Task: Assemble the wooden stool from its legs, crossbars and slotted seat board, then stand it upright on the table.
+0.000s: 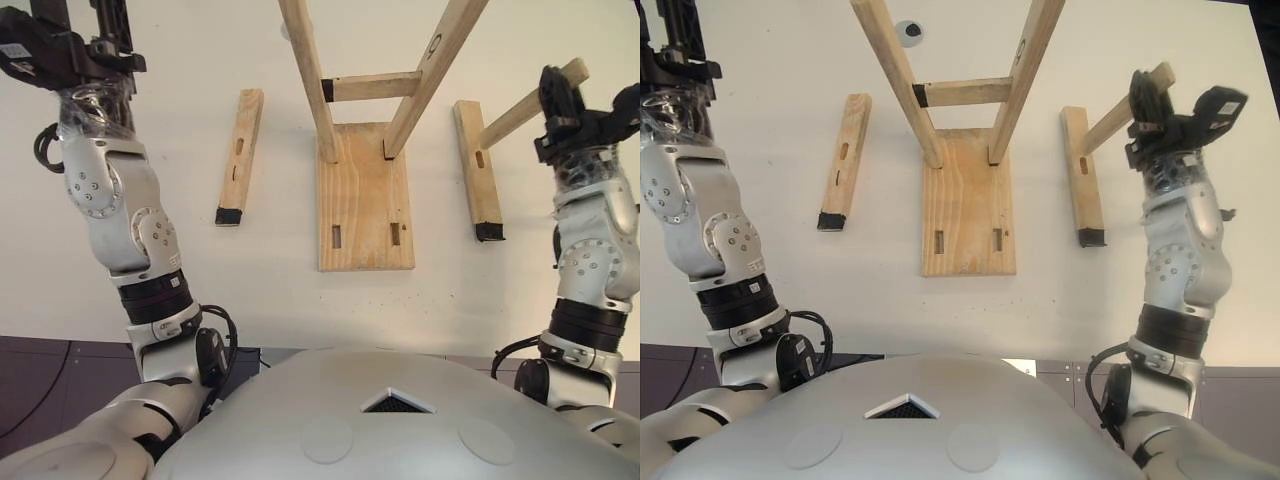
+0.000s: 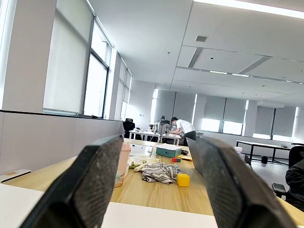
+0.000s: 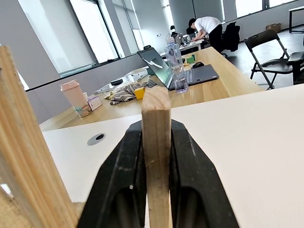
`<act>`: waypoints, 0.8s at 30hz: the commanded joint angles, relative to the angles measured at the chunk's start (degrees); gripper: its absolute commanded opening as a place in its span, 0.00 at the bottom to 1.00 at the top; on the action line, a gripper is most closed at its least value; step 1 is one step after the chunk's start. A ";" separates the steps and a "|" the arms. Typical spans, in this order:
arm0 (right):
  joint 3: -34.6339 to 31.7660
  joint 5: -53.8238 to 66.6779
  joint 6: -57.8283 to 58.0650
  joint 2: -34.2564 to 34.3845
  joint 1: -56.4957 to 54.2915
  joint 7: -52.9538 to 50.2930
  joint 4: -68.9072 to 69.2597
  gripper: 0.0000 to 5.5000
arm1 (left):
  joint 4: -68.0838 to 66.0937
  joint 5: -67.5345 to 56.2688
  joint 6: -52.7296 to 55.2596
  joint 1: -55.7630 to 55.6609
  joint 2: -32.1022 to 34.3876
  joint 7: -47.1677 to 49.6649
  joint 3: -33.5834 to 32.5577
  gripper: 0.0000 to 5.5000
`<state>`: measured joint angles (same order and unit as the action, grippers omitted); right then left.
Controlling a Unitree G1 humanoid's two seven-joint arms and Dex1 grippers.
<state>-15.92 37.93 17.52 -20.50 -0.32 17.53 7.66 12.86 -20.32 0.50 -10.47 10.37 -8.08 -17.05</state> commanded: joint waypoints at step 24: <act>6.62 -22.86 -21.57 3.00 8.66 4.46 -14.21 0.07 | -2.54 1.47 0.26 1.30 -0.61 0.68 1.21 0.51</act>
<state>-9.55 16.33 -7.48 -16.83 4.92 21.65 -2.61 11.21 -19.14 0.73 -9.24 10.08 -7.68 -15.99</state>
